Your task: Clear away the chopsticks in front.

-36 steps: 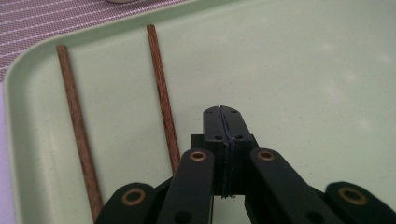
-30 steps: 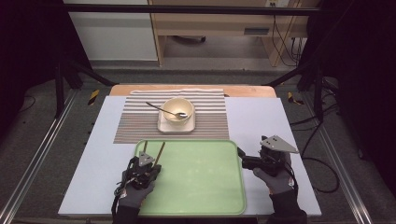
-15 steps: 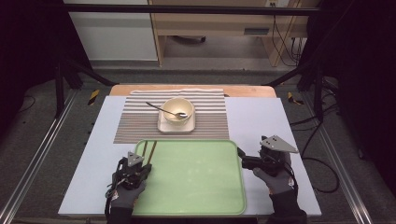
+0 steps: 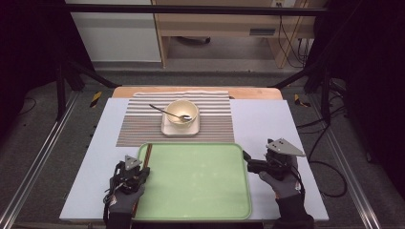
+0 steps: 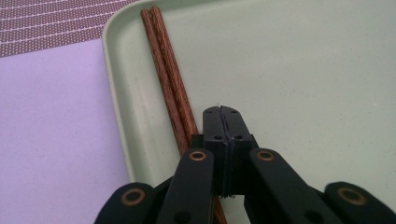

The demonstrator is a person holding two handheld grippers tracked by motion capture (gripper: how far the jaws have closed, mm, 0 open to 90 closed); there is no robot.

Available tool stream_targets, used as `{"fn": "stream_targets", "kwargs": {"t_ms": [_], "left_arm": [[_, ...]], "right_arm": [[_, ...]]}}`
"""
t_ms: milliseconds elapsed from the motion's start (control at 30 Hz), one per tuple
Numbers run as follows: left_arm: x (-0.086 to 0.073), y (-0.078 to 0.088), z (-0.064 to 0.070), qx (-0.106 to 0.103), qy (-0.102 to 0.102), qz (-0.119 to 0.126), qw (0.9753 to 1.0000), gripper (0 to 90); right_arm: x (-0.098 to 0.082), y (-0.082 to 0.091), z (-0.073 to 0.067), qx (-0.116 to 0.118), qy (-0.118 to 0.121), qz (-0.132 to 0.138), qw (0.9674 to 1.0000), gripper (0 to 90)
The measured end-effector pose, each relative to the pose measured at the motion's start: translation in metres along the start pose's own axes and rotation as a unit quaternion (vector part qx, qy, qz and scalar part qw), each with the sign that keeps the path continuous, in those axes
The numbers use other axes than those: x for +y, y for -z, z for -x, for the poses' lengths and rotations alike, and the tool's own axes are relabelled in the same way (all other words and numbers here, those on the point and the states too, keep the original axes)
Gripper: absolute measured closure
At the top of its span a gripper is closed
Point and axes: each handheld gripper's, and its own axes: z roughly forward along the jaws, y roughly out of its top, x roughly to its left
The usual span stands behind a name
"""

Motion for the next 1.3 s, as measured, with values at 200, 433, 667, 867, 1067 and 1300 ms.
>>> {"fn": "stream_targets", "kwargs": {"t_ms": [200, 433, 667, 867, 1067, 1300], "left_arm": [[0.001, -0.001, 0.002, -0.001, -0.004, 0.001, 1.0, 89.2], [0.003, -0.003, 0.004, -0.005, -0.01, 0.002, 0.9999, 88.1], [0.01, 0.003, 0.007, -0.019, -0.013, 0.021, 0.9995, 85.7], [0.028, 0.014, 0.009, -0.054, -0.02, 0.064, 0.9963, 71.9], [0.048, 0.023, 0.006, -0.086, -0.018, 0.1, 0.9911, 53.2], [0.072, 0.034, -0.002, -0.093, -0.028, 0.132, 0.9865, 37.8]], "right_arm": [[0.0, 0.0, 0.0, 0.0, -0.002, 0.001, 1.0, 4.2], [0.0, 0.001, 0.001, 0.0, -0.003, 0.002, 1.0, 4.1], [0.001, 0.002, 0.002, 0.001, -0.005, 0.005, 1.0, 3.9], [0.002, 0.005, 0.005, -0.001, -0.009, 0.008, 0.9999, 3.3], [0.002, 0.005, 0.006, -0.003, -0.007, 0.005, 1.0, 2.6], [0.002, 0.004, 0.005, -0.007, -0.008, 0.006, 0.9999, 2.3]]}}
